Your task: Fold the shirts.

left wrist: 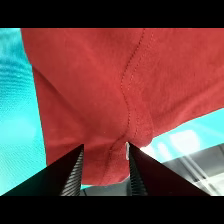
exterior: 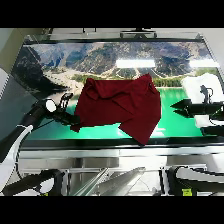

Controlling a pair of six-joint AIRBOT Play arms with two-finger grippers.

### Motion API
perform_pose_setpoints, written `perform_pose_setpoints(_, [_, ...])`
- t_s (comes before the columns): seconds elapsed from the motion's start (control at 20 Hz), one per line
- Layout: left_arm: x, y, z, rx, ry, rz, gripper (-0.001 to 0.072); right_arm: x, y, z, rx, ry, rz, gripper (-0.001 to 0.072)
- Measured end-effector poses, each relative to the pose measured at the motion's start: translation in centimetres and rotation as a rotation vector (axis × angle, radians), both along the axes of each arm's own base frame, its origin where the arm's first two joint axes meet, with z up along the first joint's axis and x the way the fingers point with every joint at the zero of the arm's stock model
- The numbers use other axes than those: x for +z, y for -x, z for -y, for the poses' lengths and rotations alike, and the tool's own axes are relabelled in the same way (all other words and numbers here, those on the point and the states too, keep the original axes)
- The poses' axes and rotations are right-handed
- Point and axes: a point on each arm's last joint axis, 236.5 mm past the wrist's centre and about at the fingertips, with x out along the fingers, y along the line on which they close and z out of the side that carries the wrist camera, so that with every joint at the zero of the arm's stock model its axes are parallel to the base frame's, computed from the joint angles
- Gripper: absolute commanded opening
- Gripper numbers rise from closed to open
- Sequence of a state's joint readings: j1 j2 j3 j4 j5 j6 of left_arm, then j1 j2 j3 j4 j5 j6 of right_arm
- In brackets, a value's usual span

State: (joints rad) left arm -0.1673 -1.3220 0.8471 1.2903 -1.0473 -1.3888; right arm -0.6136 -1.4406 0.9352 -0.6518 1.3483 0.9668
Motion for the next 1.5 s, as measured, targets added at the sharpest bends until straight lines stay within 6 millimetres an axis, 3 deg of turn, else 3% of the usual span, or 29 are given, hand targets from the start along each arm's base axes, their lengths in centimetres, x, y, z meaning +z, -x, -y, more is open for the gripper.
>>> perform_pose_setpoints(0.35, [-0.1,1.5,-0.5,-0.002,-0.021,-0.065,0.0291,-1.3,0.5,-0.7,0.008,-0.020,-0.035,0.0507])
perform_pose_setpoints(0.65, [0.1,2.8,-0.3,-0.022,-0.023,-0.117,0.0291,-4.6,0.9,-4.1,0.092,-0.057,-0.114,0.0507])
perform_pose_setpoints(0.8, [1.5,1.9,-0.7,-0.029,-0.018,-0.108,0.0292,-5.6,1.0,-5.6,0.130,-0.063,-0.137,0.0506])
perform_pose_setpoints(0.85, [2.3,1.2,-1.2,-0.023,-0.014,-0.096,0.0308,-5.8,1.0,-5.8,0.136,-0.060,-0.138,0.0507])
perform_pose_setpoints(0.9, [3.1,0.4,-1.7,-0.013,-0.011,-0.083,0.0674,-6.0,0.9,-5.9,0.136,-0.055,-0.139,0.0507])
perform_pose_setpoints(0.95, [3.8,-0.1,-2.3,-0.001,-0.011,-0.076,0.0720,-6.2,0.8,-6.0,0.136,-0.050,-0.139,0.0506])
perform_pose_setpoints(1.2, [4.4,-0.4,-3.1,0.016,-0.003,-0.096,0.0717,-6.5,0.5,-6.0,0.133,-0.038,-0.131,0.0506])
perform_pose_setpoints(1.5, [0.6,2.6,-0.3,-0.084,-0.020,-0.196,0.0708,-6.6,0.4,-6.0,0.133,-0.033,-0.127,0.0506])
